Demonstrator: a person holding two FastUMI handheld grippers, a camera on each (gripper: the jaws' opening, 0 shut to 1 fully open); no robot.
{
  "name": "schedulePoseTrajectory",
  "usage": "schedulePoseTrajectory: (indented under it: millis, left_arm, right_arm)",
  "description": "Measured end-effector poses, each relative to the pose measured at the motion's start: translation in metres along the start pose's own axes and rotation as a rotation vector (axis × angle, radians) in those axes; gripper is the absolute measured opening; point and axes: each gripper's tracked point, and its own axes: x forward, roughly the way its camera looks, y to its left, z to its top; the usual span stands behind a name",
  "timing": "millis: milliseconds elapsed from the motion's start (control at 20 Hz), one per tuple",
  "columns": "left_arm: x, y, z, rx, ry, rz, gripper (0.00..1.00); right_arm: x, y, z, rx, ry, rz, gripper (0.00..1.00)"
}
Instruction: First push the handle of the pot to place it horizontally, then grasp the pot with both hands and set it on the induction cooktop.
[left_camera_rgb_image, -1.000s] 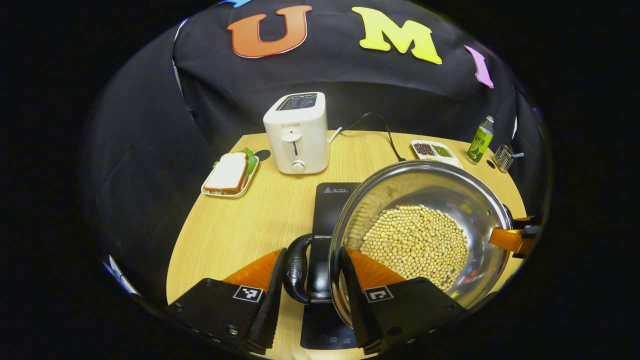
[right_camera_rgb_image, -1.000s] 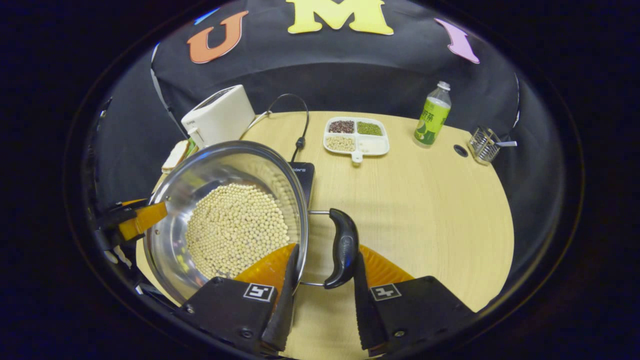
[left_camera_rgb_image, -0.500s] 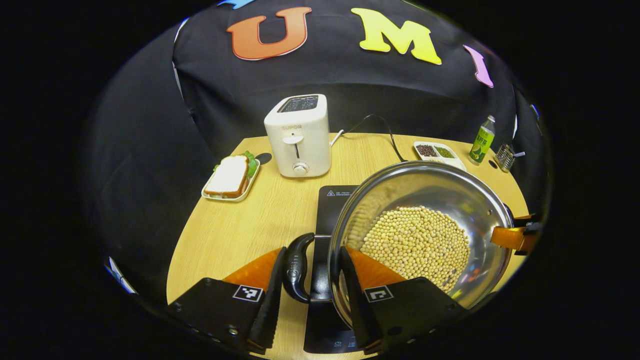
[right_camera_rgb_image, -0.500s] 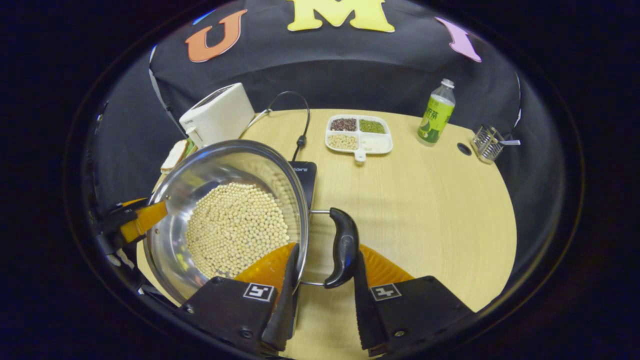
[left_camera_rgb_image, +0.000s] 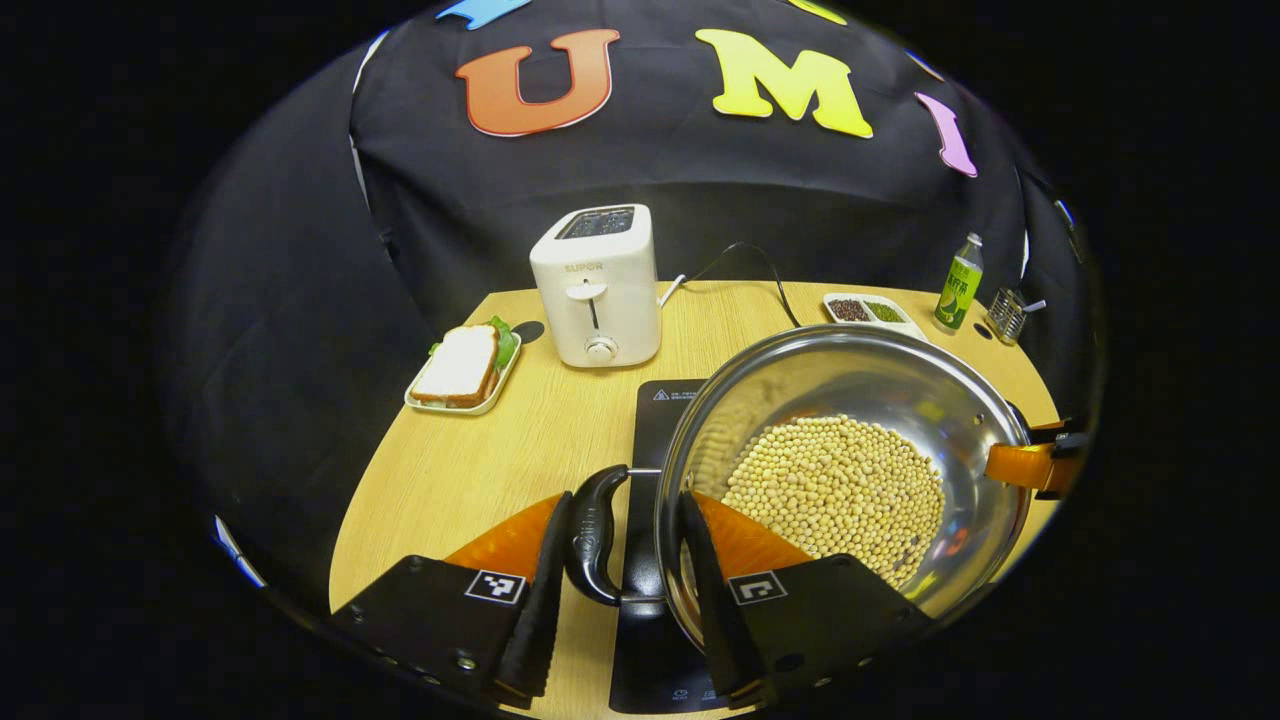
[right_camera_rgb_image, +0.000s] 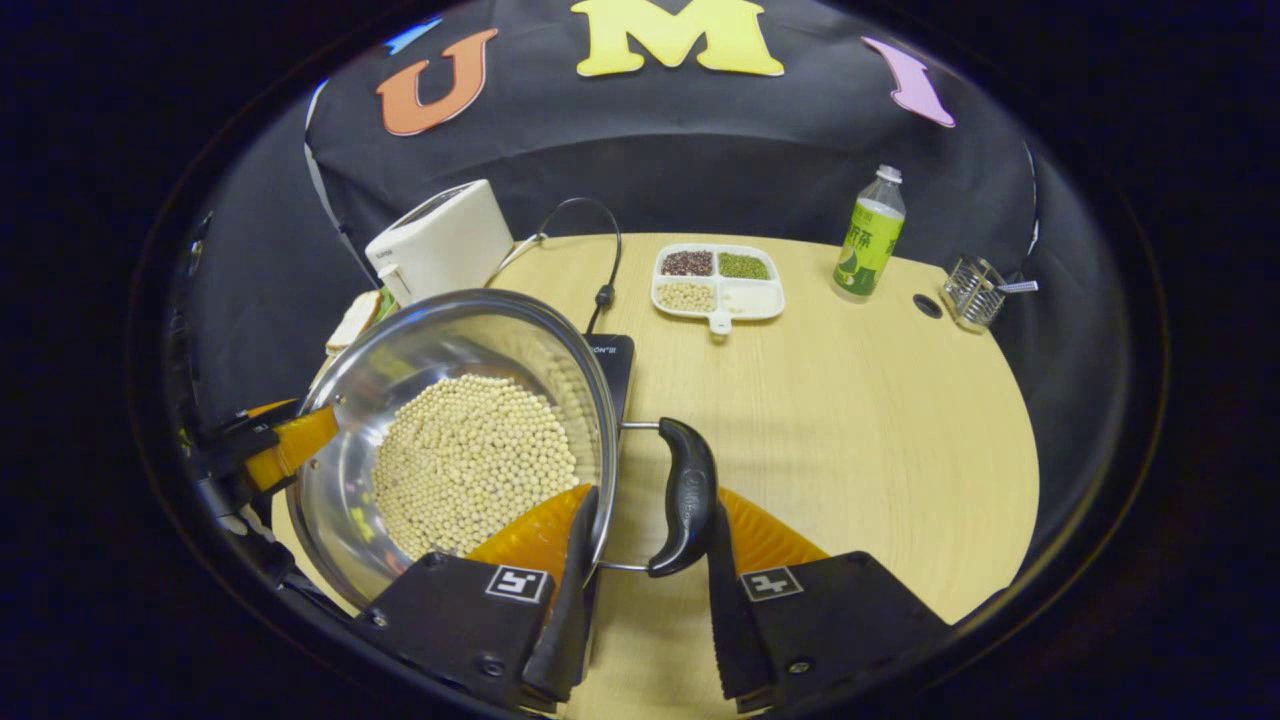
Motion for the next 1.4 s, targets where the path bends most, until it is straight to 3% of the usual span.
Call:
schedulePoseTrajectory:
  millis: [50,550,700,750,850,1400]
  left_arm:
    - [0.002,-0.001,0.0,0.002,-0.01,-0.002,0.59]
    - [0.004,-0.001,0.002,0.033,-0.008,-0.017,0.61]
    - [0.005,-0.004,0.008,0.043,-0.051,-0.063,0.65]
    - [0.002,0.001,0.009,0.04,-0.06,-0.056,0.68]
    - [-0.001,0.012,0.015,0.039,-0.092,-0.023,0.98]
    - [-0.052,0.011,0.044,0.046,-0.205,0.028,0.97]
  right_arm:
    - [0.0,0.0,0.0,0.006,-0.004,-0.001,0.55]
    - [-0.002,0.0,-0.003,0.021,-0.011,-0.019,0.58]
    - [-0.002,-0.001,-0.002,-0.002,-0.018,-0.009,0.63]
    - [-0.004,-0.002,-0.002,0.0,-0.025,-0.007,0.7]
    - [-0.008,-0.004,0.009,0.001,-0.09,-0.015,0.77]
    - [-0.053,0.0,0.036,-0.155,-0.266,0.0,0.76]
